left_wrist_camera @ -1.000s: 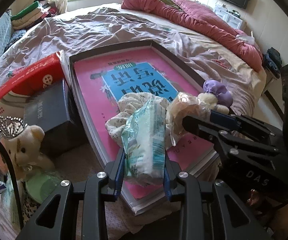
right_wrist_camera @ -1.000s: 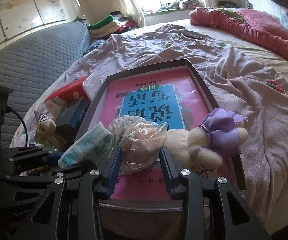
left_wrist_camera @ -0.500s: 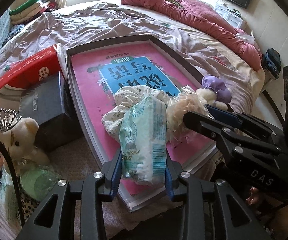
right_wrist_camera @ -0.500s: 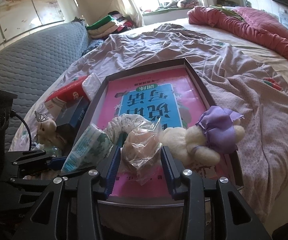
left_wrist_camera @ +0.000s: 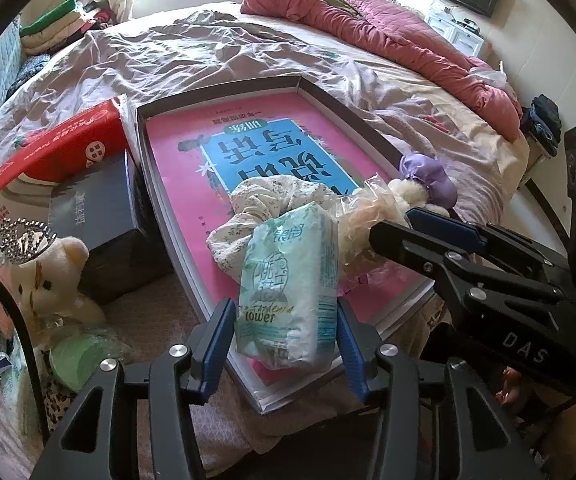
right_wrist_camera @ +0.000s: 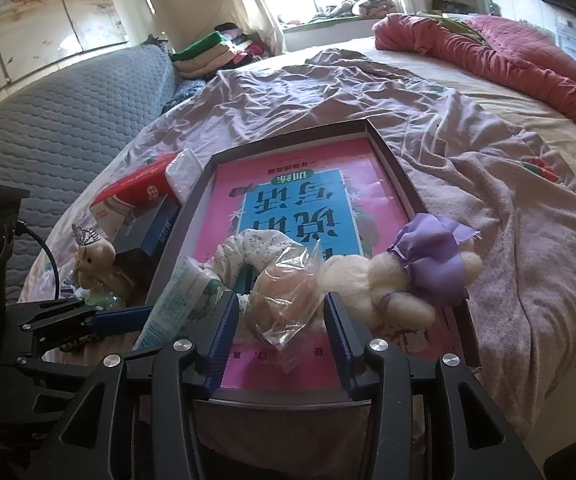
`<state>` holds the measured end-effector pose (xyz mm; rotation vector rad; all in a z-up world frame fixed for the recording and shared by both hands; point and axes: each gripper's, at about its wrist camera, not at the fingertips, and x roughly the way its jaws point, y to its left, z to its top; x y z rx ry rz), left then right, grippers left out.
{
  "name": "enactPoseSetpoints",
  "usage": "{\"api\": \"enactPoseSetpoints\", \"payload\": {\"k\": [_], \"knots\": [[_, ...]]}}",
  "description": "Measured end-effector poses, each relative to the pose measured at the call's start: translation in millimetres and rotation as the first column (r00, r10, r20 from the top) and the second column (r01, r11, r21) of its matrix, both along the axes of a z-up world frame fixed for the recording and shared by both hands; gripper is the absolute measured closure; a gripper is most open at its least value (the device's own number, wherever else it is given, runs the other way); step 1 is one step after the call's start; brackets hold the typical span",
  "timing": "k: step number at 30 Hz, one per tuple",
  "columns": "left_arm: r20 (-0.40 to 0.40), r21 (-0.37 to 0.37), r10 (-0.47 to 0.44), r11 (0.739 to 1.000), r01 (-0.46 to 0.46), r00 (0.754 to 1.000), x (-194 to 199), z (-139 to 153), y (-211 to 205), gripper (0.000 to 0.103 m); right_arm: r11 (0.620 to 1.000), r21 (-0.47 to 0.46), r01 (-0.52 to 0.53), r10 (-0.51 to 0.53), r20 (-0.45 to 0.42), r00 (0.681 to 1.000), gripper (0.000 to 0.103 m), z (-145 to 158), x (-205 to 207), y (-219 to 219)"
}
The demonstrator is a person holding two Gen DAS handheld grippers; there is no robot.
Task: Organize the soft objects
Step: 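Lower the tissue pack and bag onto the tray and open both grippers, then withdraw both grippers from the tray back toward the pile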
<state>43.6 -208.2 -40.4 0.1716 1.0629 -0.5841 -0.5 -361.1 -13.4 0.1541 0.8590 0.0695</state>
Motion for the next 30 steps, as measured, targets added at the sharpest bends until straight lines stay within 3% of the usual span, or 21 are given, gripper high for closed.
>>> {"api": "enactPoseSetpoints", "payload": {"k": [12,30], "knots": [[-0.015,-0.009,-0.025,1.0,0.025,1.0,-5,2,-1,0.051,1.0,-0.01,0.011,-0.011,0.002,1.0,0.055,5,-4,1],[0.029,-0.025,0.004,1.0,-0.003,1.0,-14,21,10,0.048,0.999,-0.03,0.017,-0.017,0.022,1.0,0.05,17,-8,7]]}}
